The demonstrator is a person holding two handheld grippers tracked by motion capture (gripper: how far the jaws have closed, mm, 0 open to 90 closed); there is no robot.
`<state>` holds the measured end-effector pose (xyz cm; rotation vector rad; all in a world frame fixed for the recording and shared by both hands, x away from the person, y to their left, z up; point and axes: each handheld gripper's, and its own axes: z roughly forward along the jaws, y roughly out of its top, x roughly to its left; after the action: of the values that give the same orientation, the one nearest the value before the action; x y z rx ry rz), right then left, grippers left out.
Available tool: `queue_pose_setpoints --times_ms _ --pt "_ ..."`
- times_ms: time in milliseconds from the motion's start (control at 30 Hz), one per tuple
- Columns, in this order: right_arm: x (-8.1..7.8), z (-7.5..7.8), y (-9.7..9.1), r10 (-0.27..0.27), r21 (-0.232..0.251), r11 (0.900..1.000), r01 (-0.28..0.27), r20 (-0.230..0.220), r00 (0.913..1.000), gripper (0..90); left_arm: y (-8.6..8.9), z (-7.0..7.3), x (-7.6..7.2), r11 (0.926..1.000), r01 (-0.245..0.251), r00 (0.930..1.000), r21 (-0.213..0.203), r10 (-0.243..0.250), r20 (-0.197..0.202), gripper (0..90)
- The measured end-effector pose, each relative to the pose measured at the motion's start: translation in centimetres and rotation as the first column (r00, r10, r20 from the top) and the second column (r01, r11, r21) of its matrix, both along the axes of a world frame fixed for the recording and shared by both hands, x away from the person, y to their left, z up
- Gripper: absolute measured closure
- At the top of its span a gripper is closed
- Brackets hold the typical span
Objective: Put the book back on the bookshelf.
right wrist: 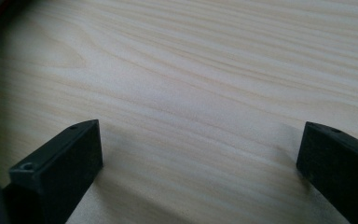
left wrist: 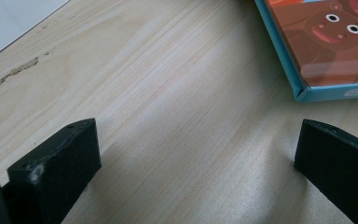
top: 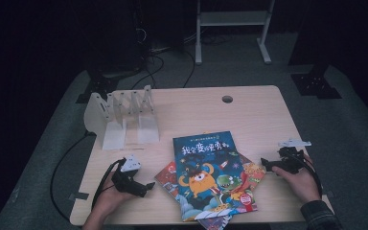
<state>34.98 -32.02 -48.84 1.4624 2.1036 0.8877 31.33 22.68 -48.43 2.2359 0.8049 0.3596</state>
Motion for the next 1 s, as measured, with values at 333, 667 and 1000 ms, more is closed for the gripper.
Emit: queue_pose_setpoints --times_ms 333,667,1000 --pt "-0.3 1.0 -0.1 0.019 -0.005 0.9998 -0.019 -0.017 0.9997 35.1 0.0 0.0 0.0 1.0 0.001 1.0 0.0 -0.001 0.0 0.0" --pt "-0.4 3.3 0.6 0.09 0.043 0.9951 -0.089 -0.016 0.9958 79.4 0.0 0.0 0.1 1.0 -0.001 1.0 0.001 0.001 -0.001 0.0" --pt "1.4 4.8 3.7 0.178 0.085 0.9812 -0.174 -0.053 0.9825 90.0 0.1 0.0 -0.1 1.0 -0.008 1.0 -0.001 0.008 -0.001 0.0"
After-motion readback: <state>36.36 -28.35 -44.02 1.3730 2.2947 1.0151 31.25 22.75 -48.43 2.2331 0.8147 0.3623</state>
